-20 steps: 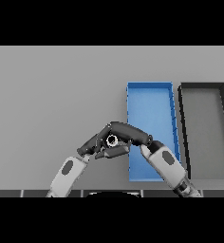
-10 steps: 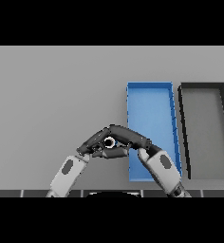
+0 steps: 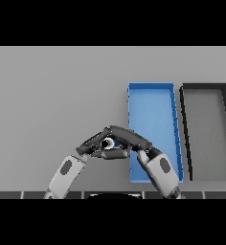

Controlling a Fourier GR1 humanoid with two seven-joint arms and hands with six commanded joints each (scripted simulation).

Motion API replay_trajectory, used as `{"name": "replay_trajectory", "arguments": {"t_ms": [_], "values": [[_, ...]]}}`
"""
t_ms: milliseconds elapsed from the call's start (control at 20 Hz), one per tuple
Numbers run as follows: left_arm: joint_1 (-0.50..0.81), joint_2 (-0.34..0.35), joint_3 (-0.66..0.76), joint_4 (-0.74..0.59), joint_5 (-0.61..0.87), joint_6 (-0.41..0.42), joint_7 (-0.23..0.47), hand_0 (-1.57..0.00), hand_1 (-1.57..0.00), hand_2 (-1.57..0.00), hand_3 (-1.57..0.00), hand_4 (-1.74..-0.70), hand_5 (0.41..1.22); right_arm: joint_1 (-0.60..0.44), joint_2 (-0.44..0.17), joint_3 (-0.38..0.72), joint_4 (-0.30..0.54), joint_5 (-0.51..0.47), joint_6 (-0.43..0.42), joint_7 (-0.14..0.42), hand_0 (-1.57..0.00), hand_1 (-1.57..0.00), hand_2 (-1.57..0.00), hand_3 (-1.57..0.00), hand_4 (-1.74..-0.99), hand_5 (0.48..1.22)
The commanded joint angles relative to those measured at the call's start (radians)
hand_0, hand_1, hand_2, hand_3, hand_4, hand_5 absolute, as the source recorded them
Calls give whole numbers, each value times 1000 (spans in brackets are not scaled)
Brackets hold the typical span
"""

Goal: Pick up the blue pipe and place it into the blue bin.

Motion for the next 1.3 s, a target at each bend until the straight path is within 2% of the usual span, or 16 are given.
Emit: {"name": "replay_trajectory", "arguments": {"t_ms": [0, 100, 200, 250, 300, 400, 450, 600, 650, 800, 900, 1050, 1250], "values": [[-16, -4, 7, 16, -5, 7, 17, -157, -146, -143, -112, -1011, 785, 11, 1, 1, 0, 18, 5, -24, -1569, -1569, -1569, -1568, -1499, 1218], [-5, 1, 9, 14, -7, 11, -11, -100, -93, -91, -71, -977, 682, 16, 5, -6, 2, 45, 10, -38, -1570, -1570, -1570, -1569, -1499, 1219], [12, -12, 9, 20, 6, 16, 30, -64, -59, -58, -45, -974, 607, -5, 26, -24, 18, 35, 19, -5, -1570, -1570, -1570, -1570, -1499, 1220], [17, -12, 9, 20, 6, 17, 25, -51, -47, -46, -36, -973, 578, 12, 30, -27, 13, 34, 27, -25, -1570, -1570, -1570, -1570, -1499, 1220], [14, -12, 9, 18, 3, 22, 29, -40, -38, -37, -29, -968, 557, 4, 41, -36, 7, 31, 25, -16, -1571, -1571, -1571, -1570, -1498, 1220], [5, -10, 19, 23, 12, 25, 56, -25, -24, -23, -18, -970, 531, -15, 71, -60, 7, 13, 16, 14, -1571, -1571, -1571, -1571, -1497, 1221], [9, -14, 12, 25, 6, 31, 46, -20, -19, -18, -14, -971, 519, -22, 79, -77, -1, -13, 20, 41, -1571, -1571, -1571, -1571, -1496, 1221], [3, -15, 7, 33, -3, 34, 79, -10, -9, -9, -7, -971, 493, -119, 110, -144, -24, -135, -20, 152, -1571, -1571, -1571, -1571, -1494, 1221], [5, -15, 7, 27, -2, 36, 75, -8, -7, -7, -5, -973, 489, -142, 99, -154, -12, -166, -56, 175, -1571, -1571, -1571, -1571, -1494, 1221], [10, -7, 5, 23, -8, 38, 71, -3, -3, -3, -2, -961, 475, -284, -45, -189, 17, -340, -212, 171, -1571, -1571, -1571, -1571, -1496, 1221], [14, 2, 9, 6, 6, 26, 74, -2, -2, -2, -1, -954, 474, -402, -79, -254, 36, -405, -269, 160, -1571, -1571, -1571, -1571, -1497, 1221], [30, 5, -4, -13, -6, 31, 61, 0, 0, 0, 0, -947, 468, -510, -132, -358, 92, -386, -344, 153, -1571, -1571, -1571, -1571, -1498, 1221], [28, 17, 14, -27, 7, 34, 83, 0, 0, 0, 1, -950, 470, -527, -218, -449, 173, -305, -329, 145, -1571, -1571, -1571, -1571, -1498, 1221]]}}
